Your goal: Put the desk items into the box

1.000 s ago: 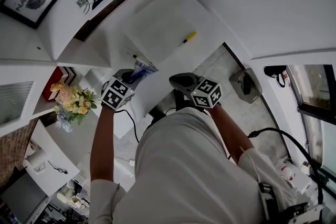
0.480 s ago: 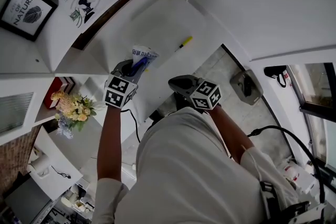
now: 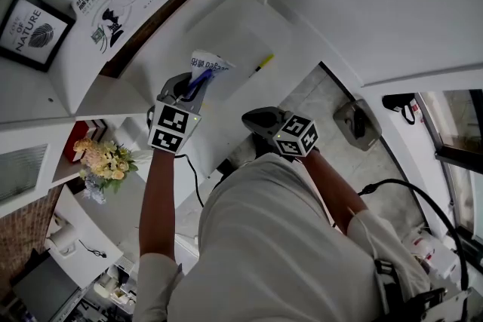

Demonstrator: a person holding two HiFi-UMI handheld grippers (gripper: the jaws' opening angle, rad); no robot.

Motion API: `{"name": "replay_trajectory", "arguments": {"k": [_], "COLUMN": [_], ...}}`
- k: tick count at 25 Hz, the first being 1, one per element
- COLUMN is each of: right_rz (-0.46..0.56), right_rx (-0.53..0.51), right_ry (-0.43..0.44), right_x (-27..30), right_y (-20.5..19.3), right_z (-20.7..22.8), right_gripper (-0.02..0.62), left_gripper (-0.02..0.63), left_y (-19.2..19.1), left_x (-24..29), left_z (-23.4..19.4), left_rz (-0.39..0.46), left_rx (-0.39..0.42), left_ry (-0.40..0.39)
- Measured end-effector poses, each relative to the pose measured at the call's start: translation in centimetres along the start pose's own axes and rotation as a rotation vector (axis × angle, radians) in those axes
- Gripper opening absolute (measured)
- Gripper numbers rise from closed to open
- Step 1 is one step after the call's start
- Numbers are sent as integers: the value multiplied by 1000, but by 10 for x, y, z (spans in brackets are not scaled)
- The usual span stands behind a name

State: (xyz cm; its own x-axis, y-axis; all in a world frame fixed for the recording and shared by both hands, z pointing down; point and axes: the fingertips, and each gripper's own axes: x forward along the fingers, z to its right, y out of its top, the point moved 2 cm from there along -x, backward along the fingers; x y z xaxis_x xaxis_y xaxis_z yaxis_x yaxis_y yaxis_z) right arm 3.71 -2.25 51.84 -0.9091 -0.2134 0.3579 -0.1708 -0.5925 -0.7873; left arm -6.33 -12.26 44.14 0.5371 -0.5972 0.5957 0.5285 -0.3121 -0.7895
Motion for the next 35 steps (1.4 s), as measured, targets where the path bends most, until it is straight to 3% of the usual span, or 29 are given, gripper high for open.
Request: {"name": "replay_trajectory", "arguments": {"k": [9, 17, 25, 35], "right_rz": [10, 19, 14, 8], "right_rx": [13, 21, 40, 61], "right_ry": [-5, -9, -10, -8], "right_x": [-9, -14, -19, -24], "right_y": [4, 9, 3, 0], "right_z": [19, 34, 45, 58], "right_gripper": [1, 2, 1, 0], "left_gripper": [55, 55, 57, 58], "left_y": [31, 19, -11, -64], "left_x": [25, 78, 129, 186], "left_z": [-6, 4, 7, 20], "left_rz": [9, -35, -192, -426], "left_rx": [54, 113, 116, 31], "left_ry": [3, -61, -121, -244]}}
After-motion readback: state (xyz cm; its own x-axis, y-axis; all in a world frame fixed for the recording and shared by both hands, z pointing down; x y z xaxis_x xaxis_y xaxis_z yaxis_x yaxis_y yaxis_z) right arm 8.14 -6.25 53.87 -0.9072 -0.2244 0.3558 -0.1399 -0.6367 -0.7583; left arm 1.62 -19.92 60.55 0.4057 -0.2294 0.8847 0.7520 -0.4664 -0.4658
